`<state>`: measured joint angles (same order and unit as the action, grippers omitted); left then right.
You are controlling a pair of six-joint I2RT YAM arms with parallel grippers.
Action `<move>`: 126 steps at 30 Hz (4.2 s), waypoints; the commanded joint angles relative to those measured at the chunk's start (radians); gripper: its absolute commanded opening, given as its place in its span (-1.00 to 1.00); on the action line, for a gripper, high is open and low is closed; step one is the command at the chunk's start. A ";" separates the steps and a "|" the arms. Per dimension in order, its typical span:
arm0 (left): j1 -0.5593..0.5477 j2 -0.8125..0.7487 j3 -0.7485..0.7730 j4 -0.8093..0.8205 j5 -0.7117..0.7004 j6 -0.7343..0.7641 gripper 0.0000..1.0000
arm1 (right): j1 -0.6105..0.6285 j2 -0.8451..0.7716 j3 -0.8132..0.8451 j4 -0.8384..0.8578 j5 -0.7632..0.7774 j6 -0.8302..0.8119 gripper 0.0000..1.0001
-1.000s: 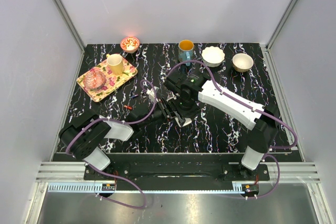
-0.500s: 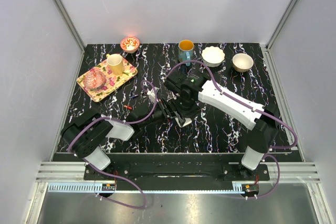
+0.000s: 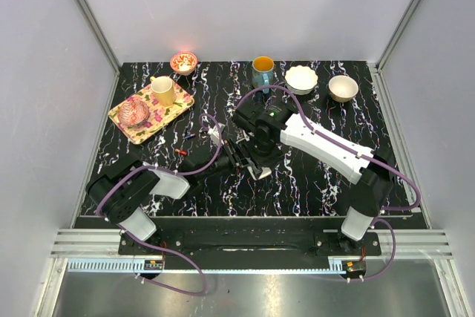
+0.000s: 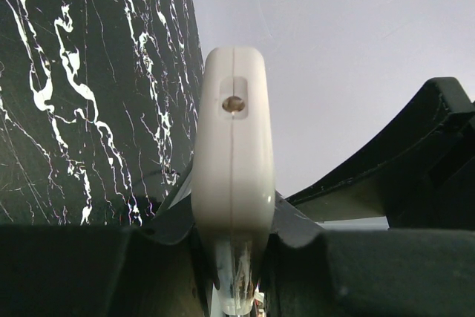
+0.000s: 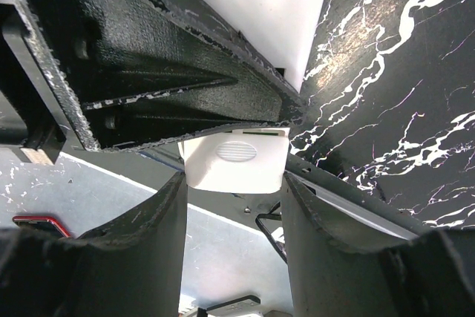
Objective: Load the batteries into the remote control
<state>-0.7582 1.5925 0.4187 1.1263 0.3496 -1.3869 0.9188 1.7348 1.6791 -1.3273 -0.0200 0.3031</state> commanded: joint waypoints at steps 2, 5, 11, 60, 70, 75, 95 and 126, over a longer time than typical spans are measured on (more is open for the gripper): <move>0.003 0.011 0.012 0.145 0.006 -0.020 -1.00 | 0.017 -0.047 0.045 0.005 0.005 0.004 -1.00; 0.003 0.017 0.008 0.158 0.005 -0.026 -1.00 | 0.017 -0.058 0.057 0.000 0.015 0.010 -1.00; 0.003 0.011 0.006 0.156 0.002 -0.024 -1.00 | 0.017 -0.063 0.059 -0.012 0.015 0.011 -1.00; 0.000 -0.037 0.037 0.076 0.035 -0.006 -1.00 | 0.017 -0.031 0.010 0.010 0.006 -0.012 -1.00; 0.000 -0.048 0.049 0.056 0.035 0.002 -1.00 | 0.017 -0.026 -0.001 0.019 -0.011 -0.009 -1.00; -0.006 -0.054 0.049 0.046 0.032 0.008 -1.00 | 0.017 -0.023 -0.002 0.030 -0.020 -0.004 -1.00; -0.041 -0.075 0.060 0.050 0.023 -0.003 -1.00 | 0.018 -0.018 -0.033 0.062 -0.015 0.014 -1.00; -0.095 -0.051 0.084 0.062 0.063 0.025 -1.00 | 0.015 -0.023 0.010 0.053 0.011 0.019 -1.00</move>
<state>-0.8219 1.5566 0.4446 1.0657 0.3351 -1.3567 0.9279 1.7161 1.6424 -1.3712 -0.0227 0.3225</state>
